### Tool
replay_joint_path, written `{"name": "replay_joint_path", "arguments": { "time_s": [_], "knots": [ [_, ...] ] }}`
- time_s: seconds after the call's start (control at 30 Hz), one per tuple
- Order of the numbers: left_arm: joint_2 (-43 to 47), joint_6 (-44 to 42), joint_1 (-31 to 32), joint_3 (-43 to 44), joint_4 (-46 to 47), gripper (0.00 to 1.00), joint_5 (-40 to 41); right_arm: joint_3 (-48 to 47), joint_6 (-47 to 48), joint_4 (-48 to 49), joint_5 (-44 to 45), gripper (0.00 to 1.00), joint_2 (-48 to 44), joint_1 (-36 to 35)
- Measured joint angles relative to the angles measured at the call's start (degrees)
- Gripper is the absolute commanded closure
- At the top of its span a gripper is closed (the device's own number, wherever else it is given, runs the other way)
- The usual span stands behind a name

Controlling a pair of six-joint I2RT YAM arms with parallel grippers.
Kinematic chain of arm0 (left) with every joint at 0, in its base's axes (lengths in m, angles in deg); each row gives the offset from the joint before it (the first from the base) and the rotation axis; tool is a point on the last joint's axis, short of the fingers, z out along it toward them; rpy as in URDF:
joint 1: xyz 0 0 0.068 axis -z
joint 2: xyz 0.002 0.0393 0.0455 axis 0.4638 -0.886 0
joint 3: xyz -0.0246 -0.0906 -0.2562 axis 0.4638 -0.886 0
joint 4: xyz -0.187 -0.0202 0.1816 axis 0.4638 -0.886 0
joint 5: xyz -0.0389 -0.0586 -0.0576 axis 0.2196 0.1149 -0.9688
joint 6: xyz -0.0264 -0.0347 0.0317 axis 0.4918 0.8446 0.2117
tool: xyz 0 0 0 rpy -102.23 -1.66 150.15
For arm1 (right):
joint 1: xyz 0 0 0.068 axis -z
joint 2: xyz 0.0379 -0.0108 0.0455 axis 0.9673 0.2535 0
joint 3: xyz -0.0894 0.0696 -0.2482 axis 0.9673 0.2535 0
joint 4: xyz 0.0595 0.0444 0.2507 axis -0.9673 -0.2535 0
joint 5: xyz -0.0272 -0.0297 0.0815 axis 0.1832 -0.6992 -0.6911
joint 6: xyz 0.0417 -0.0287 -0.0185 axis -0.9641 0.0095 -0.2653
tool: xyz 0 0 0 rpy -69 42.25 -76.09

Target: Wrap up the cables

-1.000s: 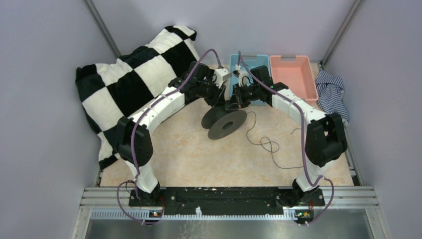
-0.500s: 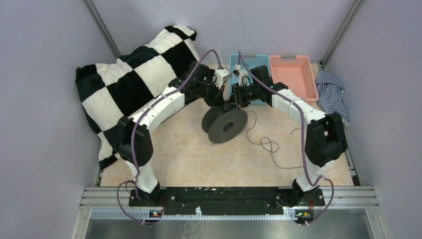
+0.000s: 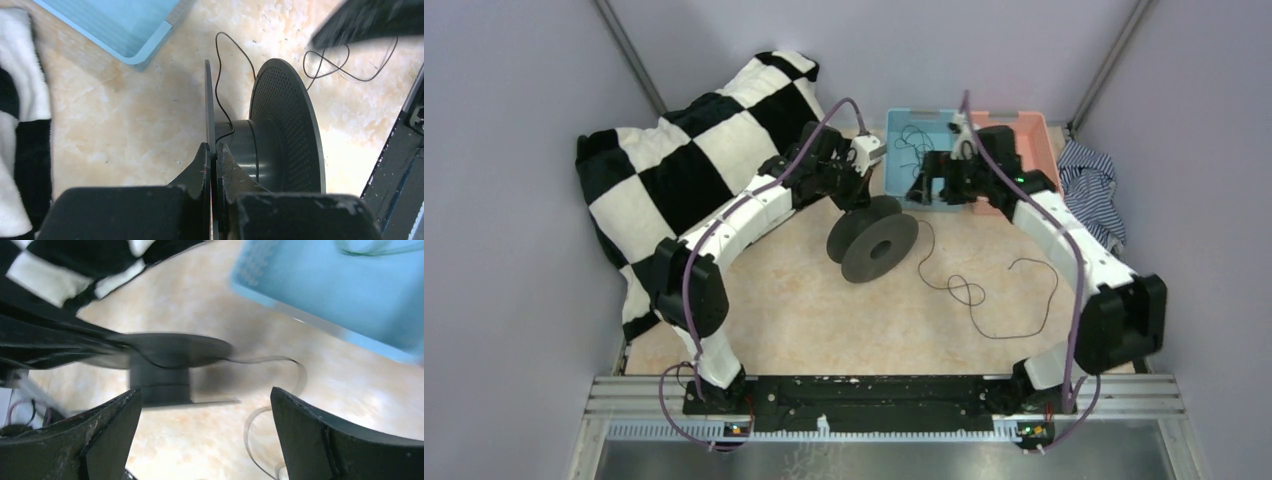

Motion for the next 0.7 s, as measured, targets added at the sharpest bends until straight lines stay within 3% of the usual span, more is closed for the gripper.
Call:
{"name": "replay_joint_path", "arguments": {
  "time_s": [0.2,0.37,0.5,0.7],
  "knots": [
    [5.9,1.6,0.0,-0.8,1.4,1.00,4.0,18.4,-4.0,5.2,7.6,0.01,-19.2,12.9],
    [16.6,5.1,0.0,-4.1,5.6,1.00,8.5,25.4,-2.9,5.2,7.5,0.01,-22.3,10.5],
    [23.1,8.2,0.0,-6.0,8.9,1.00,12.2,33.5,-0.3,6.0,10.4,0.01,-23.7,4.5],
    [26.4,11.8,0.0,-7.0,9.9,1.00,15.5,40.0,2.4,6.1,15.1,0.06,-27.0,1.5]
  ]
}}
